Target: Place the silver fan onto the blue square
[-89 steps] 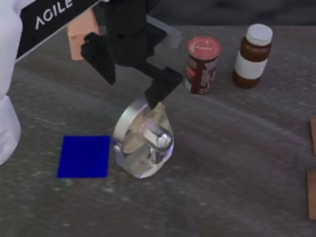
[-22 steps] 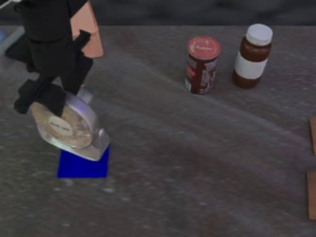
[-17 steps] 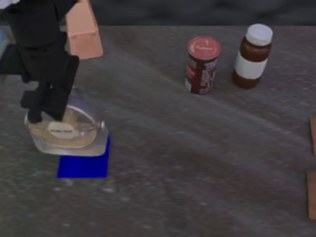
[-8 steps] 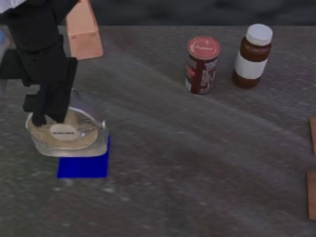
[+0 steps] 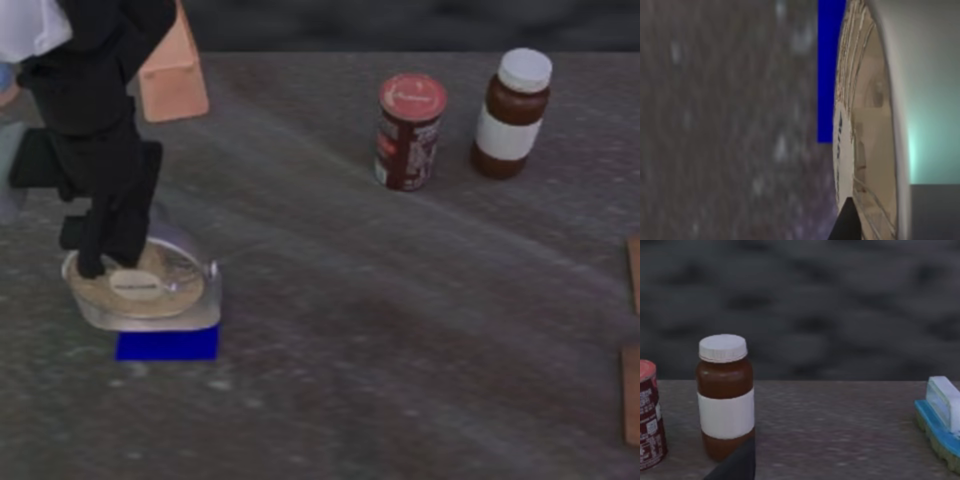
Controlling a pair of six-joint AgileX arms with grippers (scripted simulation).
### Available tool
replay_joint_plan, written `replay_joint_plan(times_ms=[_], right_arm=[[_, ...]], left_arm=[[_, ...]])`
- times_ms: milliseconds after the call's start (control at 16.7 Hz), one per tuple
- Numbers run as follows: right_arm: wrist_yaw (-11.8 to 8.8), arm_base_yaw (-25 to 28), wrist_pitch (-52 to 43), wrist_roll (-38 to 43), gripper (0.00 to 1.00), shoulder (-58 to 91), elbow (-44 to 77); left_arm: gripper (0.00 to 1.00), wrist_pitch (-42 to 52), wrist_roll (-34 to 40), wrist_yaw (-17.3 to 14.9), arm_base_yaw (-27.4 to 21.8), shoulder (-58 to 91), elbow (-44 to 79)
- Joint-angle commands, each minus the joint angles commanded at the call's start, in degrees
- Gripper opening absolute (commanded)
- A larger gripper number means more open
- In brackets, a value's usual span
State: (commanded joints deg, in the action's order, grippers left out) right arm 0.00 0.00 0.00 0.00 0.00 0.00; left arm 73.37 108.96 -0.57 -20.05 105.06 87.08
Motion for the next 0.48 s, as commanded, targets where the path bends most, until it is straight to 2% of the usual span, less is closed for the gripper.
replay_joint_plan(times_ms=[60,480], right_arm=[[0.0,0.0,0.0,0.0,1.0,0.0,0.0],[0.0,0.0,0.0,0.0,1.0,0.0,0.0]], left_arm=[[0.0,0.0,0.0,0.0,0.0,0.0,0.0],[0.53,0.0,0.0,0.0,0.0,0.0,0.0]])
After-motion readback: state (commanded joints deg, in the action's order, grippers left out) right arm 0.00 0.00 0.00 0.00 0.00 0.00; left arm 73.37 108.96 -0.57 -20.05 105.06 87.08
